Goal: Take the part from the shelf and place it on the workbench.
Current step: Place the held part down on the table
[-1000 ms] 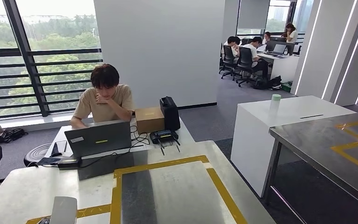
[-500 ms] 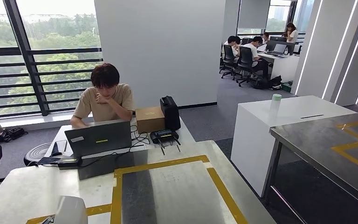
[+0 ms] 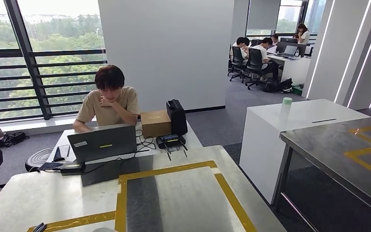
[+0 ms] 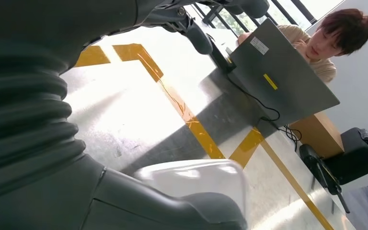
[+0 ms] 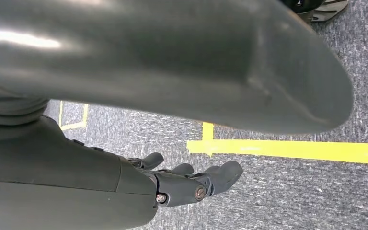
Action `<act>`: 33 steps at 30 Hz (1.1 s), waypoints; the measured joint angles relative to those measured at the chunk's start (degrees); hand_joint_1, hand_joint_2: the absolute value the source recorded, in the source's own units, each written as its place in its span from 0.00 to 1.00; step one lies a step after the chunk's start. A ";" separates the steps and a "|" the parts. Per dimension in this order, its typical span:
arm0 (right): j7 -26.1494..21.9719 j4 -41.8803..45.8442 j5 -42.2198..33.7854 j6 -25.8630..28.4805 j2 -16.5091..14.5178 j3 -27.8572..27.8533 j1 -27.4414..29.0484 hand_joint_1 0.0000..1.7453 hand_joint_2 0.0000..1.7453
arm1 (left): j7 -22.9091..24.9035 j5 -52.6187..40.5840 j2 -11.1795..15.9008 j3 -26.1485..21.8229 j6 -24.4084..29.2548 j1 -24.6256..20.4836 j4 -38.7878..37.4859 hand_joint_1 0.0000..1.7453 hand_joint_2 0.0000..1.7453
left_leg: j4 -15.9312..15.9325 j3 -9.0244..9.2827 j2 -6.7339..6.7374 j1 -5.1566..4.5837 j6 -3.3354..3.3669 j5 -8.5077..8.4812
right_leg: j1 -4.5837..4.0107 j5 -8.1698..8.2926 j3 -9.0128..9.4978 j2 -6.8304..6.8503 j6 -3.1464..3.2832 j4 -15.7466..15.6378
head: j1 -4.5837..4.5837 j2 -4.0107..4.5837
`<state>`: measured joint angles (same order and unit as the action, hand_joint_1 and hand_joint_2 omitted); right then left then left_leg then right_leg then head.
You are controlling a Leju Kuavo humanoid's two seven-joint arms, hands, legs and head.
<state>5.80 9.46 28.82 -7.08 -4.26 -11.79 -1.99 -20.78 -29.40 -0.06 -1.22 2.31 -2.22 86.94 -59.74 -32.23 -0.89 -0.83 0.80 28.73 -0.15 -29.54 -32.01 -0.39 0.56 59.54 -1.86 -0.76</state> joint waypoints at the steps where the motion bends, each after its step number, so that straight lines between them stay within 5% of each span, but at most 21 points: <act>1: -0.01 0.00 -0.01 0.00 0.00 0.02 0.00 0.00 0.00 | 0.03 0.01 0.01 0.00 0.15 0.20 0.10 0.00 0.00 | 0.00 0.00 0.00 0.00 0.00 0.00 | 0.00 0.00 0.01 0.00 0.00 0.00 | 0.00 0.00; 14: -0.33 0.00 0.13 0.00 0.00 0.16 0.04 0.00 0.00 | 0.46 4.59 0.32 -0.02 1.03 4.02 3.49 0.00 0.00 | 0.00 0.02 -0.01 0.00 0.00 0.01 | 0.00 -0.01 0.03 0.01 0.00 -0.01 | 0.00 0.00; 18: -0.04 0.00 -0.76 0.00 0.03 0.06 0.09 0.00 0.00 | -0.40 7.85 0.19 0.31 -0.37 5.15 5.77 0.00 0.00 | 0.93 0.44 0.06 -0.06 0.96 -0.66 | 0.18 0.44 0.38 0.03 -0.87 -0.86 | 0.00 0.00; 20: 0.19 0.00 -1.54 0.00 0.10 -0.17 0.08 0.00 0.00 | -0.84 9.50 -0.21 1.32 -1.39 5.16 7.39 0.00 0.00 | 2.63 0.97 0.24 0.33 1.46 -1.80 | 0.10 -0.97 -0.30 0.07 -1.38 0.71 | 0.02 0.00; 23: 0.40 0.00 -2.97 0.00 0.13 -0.86 0.11 0.00 0.00 | -1.26 12.13 -1.05 3.45 -3.18 4.80 9.16 0.00 0.00 | 3.15 0.72 0.58 0.51 1.62 -2.35 | 0.51 -5.88 -4.63 0.10 -2.07 10.00 | 0.05 0.00; 25: 0.90 0.00 -4.44 0.00 0.15 -1.92 0.28 0.00 0.00 | -1.83 14.12 -2.10 5.32 -5.00 4.07 9.89 0.00 0.00 | 2.58 0.16 0.73 0.67 1.44 -2.32 | 1.04 -5.96 -5.92 0.13 -2.69 13.02 | 0.05 0.00; 28: 1.86 0.00 -6.55 0.00 0.12 -3.89 0.25 0.00 0.00 | -2.91 16.51 -3.95 9.20 -7.01 2.51 10.84 0.00 0.00 | 1.03 -0.97 0.68 1.22 0.47 -2.04 | 1.83 -1.51 -1.31 0.14 -3.69 4.67 | 0.07 0.00; 30: 2.56 0.00 -7.86 0.00 -0.05 -5.30 0.11 0.00 0.00 | -3.79 18.53 -4.90 12.31 -8.03 1.52 11.55 0.00 0.00 | -0.03 -1.71 0.58 1.27 -0.52 -1.83 | 1.83 -0.26 0.57 -0.22 -3.18 1.03 | 0.10 0.00; 33: 3.26 0.00 -9.34 0.00 -0.27 -7.30 0.02 0.00 0.00 | -4.53 21.31 -5.47 15.99 -8.54 0.63 12.98 0.00 0.00 | -0.68 -2.19 0.47 1.22 -1.75 -2.04 | 1.68 -0.17 -0.14 -0.44 -1.27 1.02 | 0.07 0.00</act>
<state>9.06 9.46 19.48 -7.08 -4.54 -19.09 -1.97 -25.31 -8.09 -5.53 14.77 -6.22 -1.59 99.91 -60.42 -34.42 -0.43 0.39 -0.96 26.69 1.53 -29.71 -32.14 -0.83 -0.71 60.55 -1.79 -0.77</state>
